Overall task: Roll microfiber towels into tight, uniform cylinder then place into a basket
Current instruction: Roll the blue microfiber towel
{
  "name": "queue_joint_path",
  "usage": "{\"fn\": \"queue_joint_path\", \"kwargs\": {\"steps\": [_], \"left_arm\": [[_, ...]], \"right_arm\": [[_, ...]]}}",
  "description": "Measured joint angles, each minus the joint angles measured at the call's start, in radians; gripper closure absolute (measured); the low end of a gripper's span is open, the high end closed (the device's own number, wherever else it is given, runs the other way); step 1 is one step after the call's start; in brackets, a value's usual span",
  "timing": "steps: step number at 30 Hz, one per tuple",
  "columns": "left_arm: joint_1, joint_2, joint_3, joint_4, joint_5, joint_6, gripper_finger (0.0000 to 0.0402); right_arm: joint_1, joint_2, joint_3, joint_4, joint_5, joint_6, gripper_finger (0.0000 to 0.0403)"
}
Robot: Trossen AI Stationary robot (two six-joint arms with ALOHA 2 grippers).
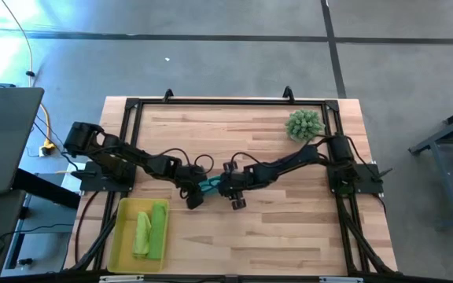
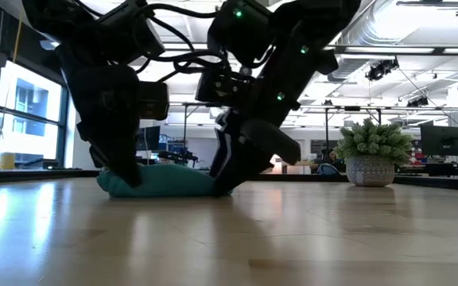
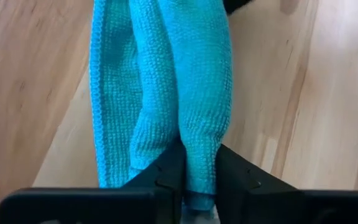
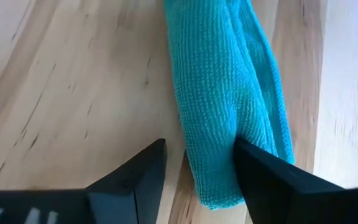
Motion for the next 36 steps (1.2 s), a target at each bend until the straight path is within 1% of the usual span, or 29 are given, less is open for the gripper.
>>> {"fn": "queue_joint_path", "kwargs": {"steps": [2, 4, 8, 12, 14, 17, 20, 22, 24, 28, 29, 31, 36], "left_arm": [[0.0, -0.017, -0.002, -0.022, 0.011, 0.022, 0.0333], [0.001, -0.037, -0.002, -0.05, 0.015, 0.055, 0.0319], [0.013, -0.1, -0.004, -0.158, 0.014, 0.094, 0.0295], [0.019, -0.174, -0.008, -0.305, 0.02, 0.107, 0.0281], [0.017, -0.214, -0.006, -0.357, 0.02, 0.124, 0.0279], [0.003, -0.273, -0.005, -0.384, 0.02, 0.134, 0.0281], [-0.025, -0.332, -0.004, -0.346, 0.027, 0.171, 0.0283], [-0.045, -0.358, -0.003, -0.315, 0.007, 0.189, 0.0284], [-0.067, -0.365, -0.003, -0.276, -0.062, 0.191, 0.0284], [-0.109, -0.342, -0.003, -0.195, -0.264, 0.211, 0.0284], [-0.118, -0.326, -0.003, -0.164, -0.311, 0.231, 0.0284], [-0.132, -0.29, -0.003, -0.108, -0.372, 0.28, 0.0284], [-0.159, -0.187, -0.002, 0.044, -0.361, 0.372, 0.0269]], "right_arm": [[-0.007, 0.007, 0.0, 0.002, -0.006, 0.013, 0.0231], [-0.013, 0.009, 0.0, 0.003, -0.01, 0.025, 0.025], [-0.031, 0.011, 0.0, 0.015, -0.015, 0.051, 0.0305], [-0.044, 0.011, -0.001, 0.016, -0.022, 0.094, 0.0365], [-0.053, 0.009, -0.001, 0.015, -0.048, 0.118, 0.0388], [-0.072, 0.008, -0.002, 0.013, -0.136, 0.181, 0.0395], [-0.106, 0.008, -0.002, 0.016, -0.279, 0.262, 0.0395], [-0.133, 0.009, -0.003, 0.02, -0.372, 0.322, 0.0399], [-0.158, 0.012, -0.003, 0.023, -0.46, 0.384, 0.0399], [-0.19, 0.015, -0.007, 0.027, -0.627, 0.485, 0.0397], [-0.196, 0.016, -0.007, 0.03, -0.652, 0.493, 0.0397], [-0.199, 0.017, -0.007, 0.032, -0.67, 0.496, 0.0397], [-0.196, 0.016, -0.008, 0.028, -0.678, 0.499, 0.0396]]}}
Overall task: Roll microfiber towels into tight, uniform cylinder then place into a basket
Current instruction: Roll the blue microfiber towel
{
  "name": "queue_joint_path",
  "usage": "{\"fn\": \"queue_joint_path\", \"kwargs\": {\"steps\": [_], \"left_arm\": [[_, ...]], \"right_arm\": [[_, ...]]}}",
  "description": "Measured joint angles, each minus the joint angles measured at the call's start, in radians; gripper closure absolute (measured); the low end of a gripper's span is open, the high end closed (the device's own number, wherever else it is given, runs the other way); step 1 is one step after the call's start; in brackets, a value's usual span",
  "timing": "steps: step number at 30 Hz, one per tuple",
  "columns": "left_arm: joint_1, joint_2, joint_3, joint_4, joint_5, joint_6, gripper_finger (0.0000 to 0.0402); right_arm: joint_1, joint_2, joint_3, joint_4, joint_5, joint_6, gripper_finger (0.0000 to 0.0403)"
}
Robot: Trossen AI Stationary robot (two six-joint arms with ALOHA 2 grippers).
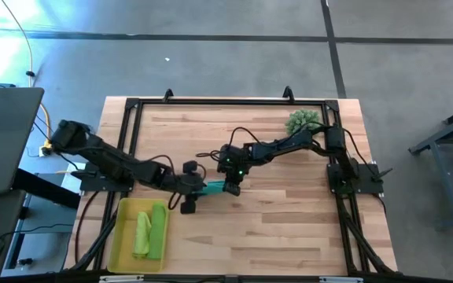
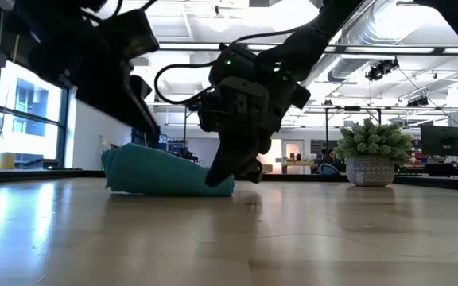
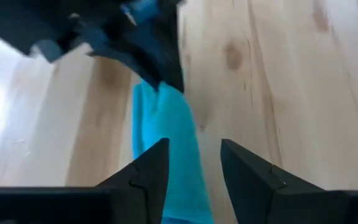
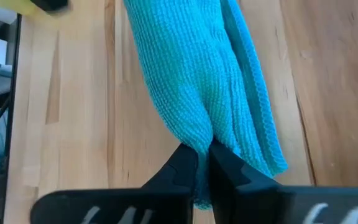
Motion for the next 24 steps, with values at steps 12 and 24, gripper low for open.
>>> {"fn": "queue_joint_path", "kwargs": {"steps": [12, 24], "left_arm": [[-0.017, 0.173, 0.003, -0.02, -0.09, 0.002, 0.0222], [-0.041, 0.255, 0.008, -0.056, -0.107, -0.158, 0.0269]], "right_arm": [[0.001, 0.0, 0.0, 0.008, -0.002, 0.022, 0.0359], [-0.001, -0.074, -0.004, -0.004, 0.029, -0.222, 0.0305]]}}
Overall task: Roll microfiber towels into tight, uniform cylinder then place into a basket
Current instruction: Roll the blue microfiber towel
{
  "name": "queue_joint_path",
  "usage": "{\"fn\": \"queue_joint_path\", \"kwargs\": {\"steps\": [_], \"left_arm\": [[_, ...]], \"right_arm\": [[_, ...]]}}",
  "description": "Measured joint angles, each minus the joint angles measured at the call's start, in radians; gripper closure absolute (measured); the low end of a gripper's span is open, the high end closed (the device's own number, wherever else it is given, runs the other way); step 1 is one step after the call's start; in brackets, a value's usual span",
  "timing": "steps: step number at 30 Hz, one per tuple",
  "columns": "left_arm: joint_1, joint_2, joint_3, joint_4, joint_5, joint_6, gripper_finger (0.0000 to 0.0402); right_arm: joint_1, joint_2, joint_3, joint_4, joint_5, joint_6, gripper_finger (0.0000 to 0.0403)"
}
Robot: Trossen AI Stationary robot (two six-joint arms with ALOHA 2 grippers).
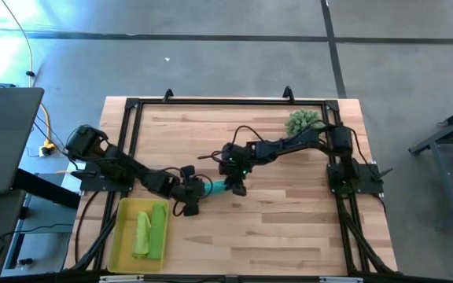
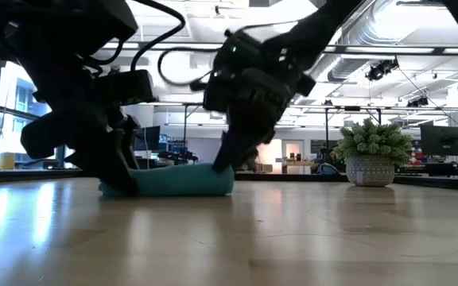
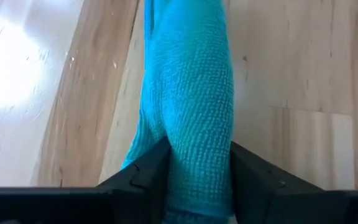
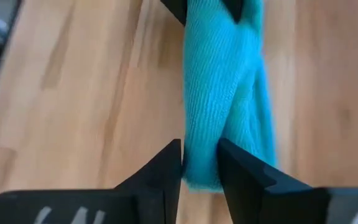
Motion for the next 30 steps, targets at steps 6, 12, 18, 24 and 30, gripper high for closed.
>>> {"fn": "queue_joint_path", "kwargs": {"steps": [6, 12, 18, 24, 30], "left_arm": [[-0.016, 0.001, -0.003, 0.006, -0.036, 0.0, 0.0321], [-0.018, 0.002, -0.004, 0.006, -0.047, 0.0, 0.0339], [-0.018, 0.002, -0.006, 0.017, -0.048, 0.001, 0.0339], [-0.018, 0.002, -0.008, 0.029, -0.049, 0.0, 0.0339], [-0.019, 0.003, -0.008, 0.031, -0.051, -0.014, 0.0339]], "right_arm": [[0.069, -0.091, 0.0, -0.081, 0.243, -0.238, 0.0304], [0.217, -0.14, 0.002, -0.098, 0.498, -0.375, 0.0304], [0.318, -0.095, 0.003, -0.042, 0.707, -0.408, 0.0302], [0.32, -0.053, 0.003, 0.039, 0.757, -0.422, 0.0254], [0.3, -0.016, 0.005, 0.085, 0.768, -0.419, 0.0197]]}}
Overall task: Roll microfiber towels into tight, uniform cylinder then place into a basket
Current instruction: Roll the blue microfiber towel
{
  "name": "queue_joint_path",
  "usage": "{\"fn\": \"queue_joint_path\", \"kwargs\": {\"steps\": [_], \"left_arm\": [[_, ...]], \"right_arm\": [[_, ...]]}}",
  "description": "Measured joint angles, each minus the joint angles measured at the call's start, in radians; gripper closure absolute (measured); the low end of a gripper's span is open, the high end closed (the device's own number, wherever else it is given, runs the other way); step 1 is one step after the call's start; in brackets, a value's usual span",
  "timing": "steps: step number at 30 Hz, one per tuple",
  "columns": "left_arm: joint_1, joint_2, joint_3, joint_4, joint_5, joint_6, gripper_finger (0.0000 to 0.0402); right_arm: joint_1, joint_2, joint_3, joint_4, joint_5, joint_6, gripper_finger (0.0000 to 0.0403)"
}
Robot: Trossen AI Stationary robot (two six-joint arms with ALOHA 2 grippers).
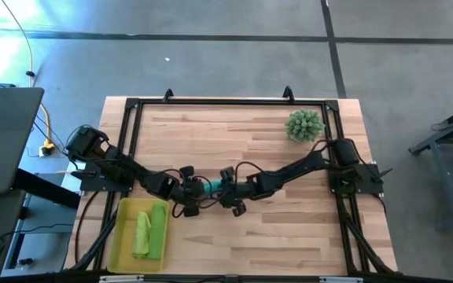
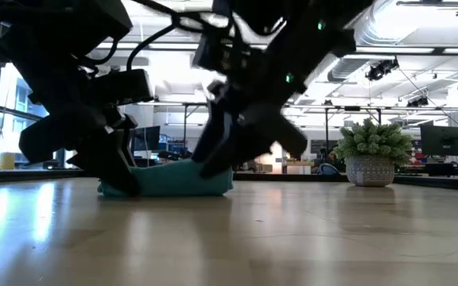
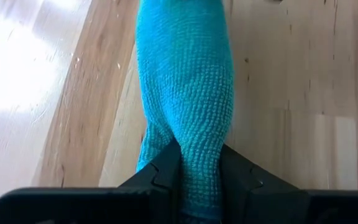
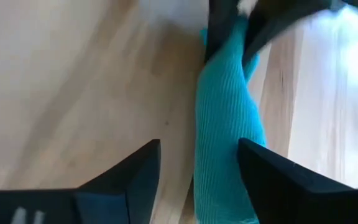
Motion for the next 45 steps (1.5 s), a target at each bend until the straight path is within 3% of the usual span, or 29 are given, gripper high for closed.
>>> {"fn": "queue_joint_path", "kwargs": {"steps": [11, 23, 29, 37, 45], "left_arm": [[-0.011, 0.003, 0.001, 0.006, -0.015, -0.012, 0.0337], [-0.058, -0.077, 0.021, -0.064, 0.029, 0.073, 0.0281], [-0.08, -0.126, 0.055, -0.047, 0.029, 0.142, 0.0255], [-0.093, -0.118, 0.073, 0.017, -0.042, 0.225, 0.0248], [-0.133, -0.169, 0.073, -0.143, -0.153, 0.182, 0.0247]], "right_arm": [[-0.04, 0.064, 0.007, -0.061, 0.002, 0.213, 0.0218], [-0.079, 0.065, 0.004, -0.066, -0.109, 0.32, 0.0337], [-0.117, 0.066, 0.001, -0.057, -0.223, 0.393, 0.0387], [-0.136, 0.066, 0.001, -0.056, -0.29, 0.446, 0.0389], [-0.135, 0.066, 0.001, -0.06, -0.298, 0.446, 0.0389]]}}
